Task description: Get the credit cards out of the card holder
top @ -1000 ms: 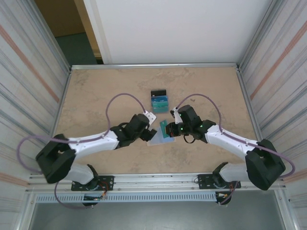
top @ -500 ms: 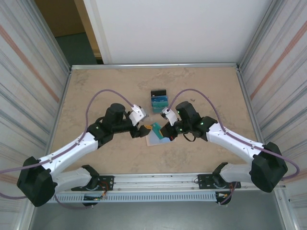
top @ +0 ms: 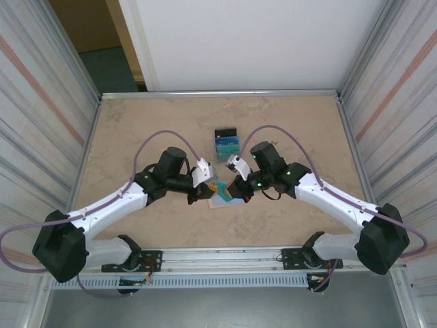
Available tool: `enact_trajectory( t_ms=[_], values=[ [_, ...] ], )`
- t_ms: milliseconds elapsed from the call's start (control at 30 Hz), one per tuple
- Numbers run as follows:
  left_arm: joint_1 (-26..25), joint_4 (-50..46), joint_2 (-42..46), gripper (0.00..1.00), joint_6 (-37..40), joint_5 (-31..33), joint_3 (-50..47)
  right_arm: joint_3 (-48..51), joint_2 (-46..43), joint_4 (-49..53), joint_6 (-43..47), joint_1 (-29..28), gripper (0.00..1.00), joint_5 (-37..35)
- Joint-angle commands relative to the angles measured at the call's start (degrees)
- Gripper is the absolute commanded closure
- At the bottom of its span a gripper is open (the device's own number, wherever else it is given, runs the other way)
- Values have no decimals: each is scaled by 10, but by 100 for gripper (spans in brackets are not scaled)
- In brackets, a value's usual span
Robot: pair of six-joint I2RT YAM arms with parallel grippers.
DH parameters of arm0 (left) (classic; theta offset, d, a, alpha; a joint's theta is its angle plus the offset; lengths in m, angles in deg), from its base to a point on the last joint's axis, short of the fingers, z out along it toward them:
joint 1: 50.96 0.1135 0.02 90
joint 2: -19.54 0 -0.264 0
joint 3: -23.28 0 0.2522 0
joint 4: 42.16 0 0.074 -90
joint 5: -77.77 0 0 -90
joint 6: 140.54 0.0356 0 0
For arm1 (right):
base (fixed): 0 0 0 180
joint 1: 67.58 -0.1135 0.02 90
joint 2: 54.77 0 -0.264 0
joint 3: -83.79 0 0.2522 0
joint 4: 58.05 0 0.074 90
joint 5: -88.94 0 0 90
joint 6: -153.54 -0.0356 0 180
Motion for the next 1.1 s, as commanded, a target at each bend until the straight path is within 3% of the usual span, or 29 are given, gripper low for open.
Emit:
enact_trajectory(
  t_ms=[0,100,200,333,467,733,1067],
  values=[
    [0,6,-3,100,7,-31,23,-22,-1,3,7,-3,100,30],
    [0,13,1,100,-13,-39,20,-16,-5,-9,-2,4,97,28],
    [0,34,11,100,-43,-26,10,1,-21,-35,-23,18,67,20],
    [1,82,45,100,-104,8,-17,43,-69,-92,-65,45,49,1],
    [1,158,87,100,-192,41,-53,120,-129,-222,-162,70,42,-13],
    [-6,349,120,100,-407,91,-131,231,-168,-468,-315,79,34,48],
    [-34,430,98,100,-466,55,-136,217,-120,-551,-351,75,38,90]
  ],
)
